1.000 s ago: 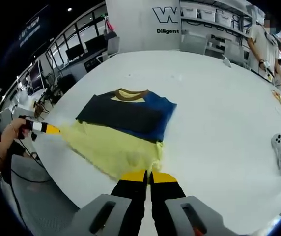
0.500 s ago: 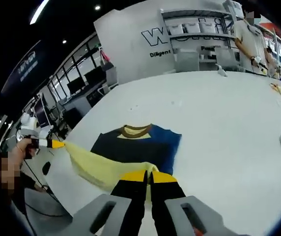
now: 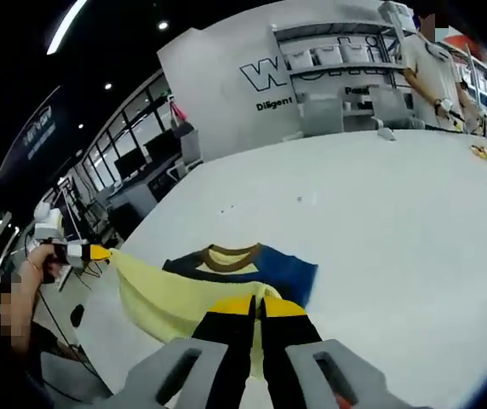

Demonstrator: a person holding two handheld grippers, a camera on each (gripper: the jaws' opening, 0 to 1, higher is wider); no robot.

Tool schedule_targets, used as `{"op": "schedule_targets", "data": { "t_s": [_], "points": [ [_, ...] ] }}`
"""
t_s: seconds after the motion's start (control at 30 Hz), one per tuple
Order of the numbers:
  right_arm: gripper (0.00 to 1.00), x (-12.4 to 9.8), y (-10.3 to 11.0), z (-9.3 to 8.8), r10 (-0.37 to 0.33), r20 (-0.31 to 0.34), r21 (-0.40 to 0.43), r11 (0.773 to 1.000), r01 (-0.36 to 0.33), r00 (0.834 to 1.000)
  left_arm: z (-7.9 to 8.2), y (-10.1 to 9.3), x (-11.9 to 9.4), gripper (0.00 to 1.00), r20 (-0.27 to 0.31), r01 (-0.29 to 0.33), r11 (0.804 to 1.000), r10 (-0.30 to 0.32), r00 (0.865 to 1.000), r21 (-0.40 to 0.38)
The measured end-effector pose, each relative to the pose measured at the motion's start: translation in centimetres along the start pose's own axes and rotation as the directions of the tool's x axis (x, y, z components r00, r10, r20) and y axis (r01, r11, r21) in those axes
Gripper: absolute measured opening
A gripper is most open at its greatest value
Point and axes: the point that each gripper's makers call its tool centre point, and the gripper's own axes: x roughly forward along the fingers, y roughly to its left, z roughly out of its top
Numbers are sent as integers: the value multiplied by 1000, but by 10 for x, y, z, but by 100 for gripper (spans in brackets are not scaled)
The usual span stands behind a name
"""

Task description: Fold the garment on the visible template until the final outline fits inside the template.

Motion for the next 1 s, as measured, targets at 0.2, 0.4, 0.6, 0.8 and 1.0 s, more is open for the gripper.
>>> {"op": "schedule_targets", "data": {
  "t_s": [0.2,0.4,0.6,0.8,1.0],
  "points": [
    [0,24,-16,12,-12,5,46,999,12,1000,12,9,27,7,-13,-36,999,36,999,-3],
    [0,50,-29,13,-50,-39,8,999,51,998,21,15,56,7,-18,-58,998,58,998,-21],
    [0,73,-37,18,-54,-45,5,999,54,998,23,20,74,7,-24,-78,996,77,997,-50],
    [0,100,-56,11,-86,-83,28,996,88,993,20,32,101,7,-67,-114,991,109,992,-68],
    [0,122,-73,0,-113,-128,70,990,123,985,5,42,122,7,-118,-156,980,142,983,-121]
  ]
}}
